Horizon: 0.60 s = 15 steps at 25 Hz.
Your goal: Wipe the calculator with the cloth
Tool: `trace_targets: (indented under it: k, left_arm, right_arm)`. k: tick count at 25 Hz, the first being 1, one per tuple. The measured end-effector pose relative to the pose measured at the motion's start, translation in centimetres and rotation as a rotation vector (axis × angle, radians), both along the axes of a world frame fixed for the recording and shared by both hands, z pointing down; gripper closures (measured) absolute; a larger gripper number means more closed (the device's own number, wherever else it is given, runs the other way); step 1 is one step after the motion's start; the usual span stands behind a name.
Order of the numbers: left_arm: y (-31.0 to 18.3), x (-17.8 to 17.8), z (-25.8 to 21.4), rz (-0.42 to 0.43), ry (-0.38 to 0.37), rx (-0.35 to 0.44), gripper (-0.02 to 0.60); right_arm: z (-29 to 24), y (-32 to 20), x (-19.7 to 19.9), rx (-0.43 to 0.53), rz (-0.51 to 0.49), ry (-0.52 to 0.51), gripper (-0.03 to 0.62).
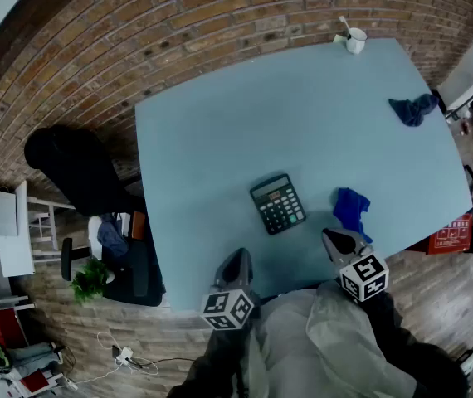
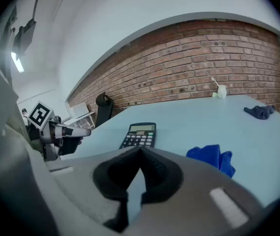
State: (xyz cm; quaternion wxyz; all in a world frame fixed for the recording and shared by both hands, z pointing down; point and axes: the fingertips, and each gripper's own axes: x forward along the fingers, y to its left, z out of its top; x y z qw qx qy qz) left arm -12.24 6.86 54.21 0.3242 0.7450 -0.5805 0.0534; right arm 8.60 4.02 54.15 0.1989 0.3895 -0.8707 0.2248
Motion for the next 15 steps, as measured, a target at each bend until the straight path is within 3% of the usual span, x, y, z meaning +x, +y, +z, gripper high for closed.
trace_targets:
  k: [15]
  left_arm:
    - [-1.20,0.50,0.62,0.017,0.029,0.015,0.574]
  right_arm:
    - [0.46,0.21,0.46,0.017,0.013,0.000,0.595]
